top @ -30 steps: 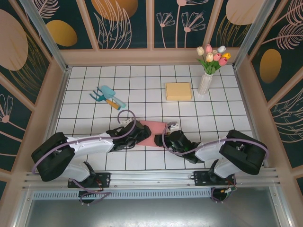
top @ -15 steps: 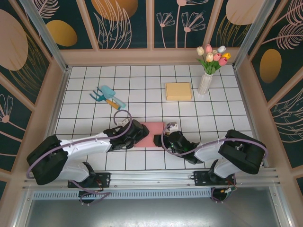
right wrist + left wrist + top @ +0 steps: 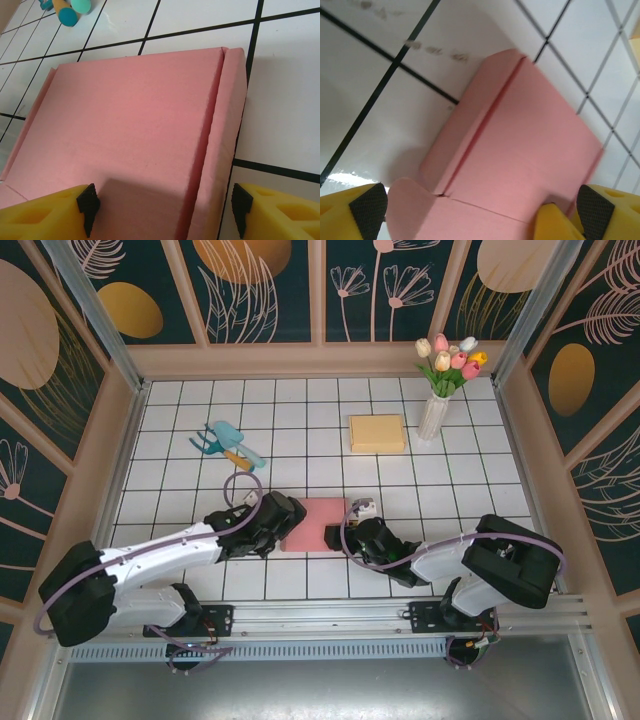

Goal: Fold the paper box

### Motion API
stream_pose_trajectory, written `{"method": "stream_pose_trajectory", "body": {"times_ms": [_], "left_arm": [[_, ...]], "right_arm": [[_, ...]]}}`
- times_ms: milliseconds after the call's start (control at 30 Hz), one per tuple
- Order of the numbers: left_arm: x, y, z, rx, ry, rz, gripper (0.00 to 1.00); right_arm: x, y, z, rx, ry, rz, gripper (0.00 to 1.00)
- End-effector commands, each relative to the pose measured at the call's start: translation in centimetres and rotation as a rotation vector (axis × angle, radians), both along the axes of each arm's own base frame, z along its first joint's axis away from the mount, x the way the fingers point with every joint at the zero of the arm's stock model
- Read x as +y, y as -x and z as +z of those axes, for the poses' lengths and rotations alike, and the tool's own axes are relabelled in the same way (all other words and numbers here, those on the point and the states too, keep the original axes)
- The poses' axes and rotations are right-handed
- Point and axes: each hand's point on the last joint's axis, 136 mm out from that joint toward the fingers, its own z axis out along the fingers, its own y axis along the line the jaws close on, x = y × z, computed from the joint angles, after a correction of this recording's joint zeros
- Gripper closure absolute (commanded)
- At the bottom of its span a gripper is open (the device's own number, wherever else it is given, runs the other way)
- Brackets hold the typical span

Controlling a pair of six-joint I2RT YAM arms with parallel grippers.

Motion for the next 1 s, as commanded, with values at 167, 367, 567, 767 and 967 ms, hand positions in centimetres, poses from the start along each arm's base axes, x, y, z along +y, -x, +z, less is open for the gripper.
{"method": "stream_pose_trajectory", "body": {"times_ms": [167,367,567,767,967], "left_arm": [[-1.3,1.6,-1.9,0.143,0.016,-0.011,0.01],[-2.2,1.7,-2.1,0.159,0.036,-0.027,0.03],[-2.7,1.4,-1.9,0.155,0.032,-0.032,0.04],[-2.9,1.3,-2.1,0.157,0.030,-0.035,0.05],[-0.4,1.2,-2.0,0.140,-0.091,0.000,0.04]], "right_arm": [[-0.8,0.7,-1.4,0.027,0.064,0.005,0.26],[-0.8,0.7,-1.6,0.029,0.070,0.005,0.26],[-0.7,0.8,-1.8,0.035,0.071,0.010,0.26],[-0.5,0.8,-2.0,0.037,0.073,0.015,0.26],[-0.7,0.9,-1.9,0.034,0.077,0.012,0.26]]}}
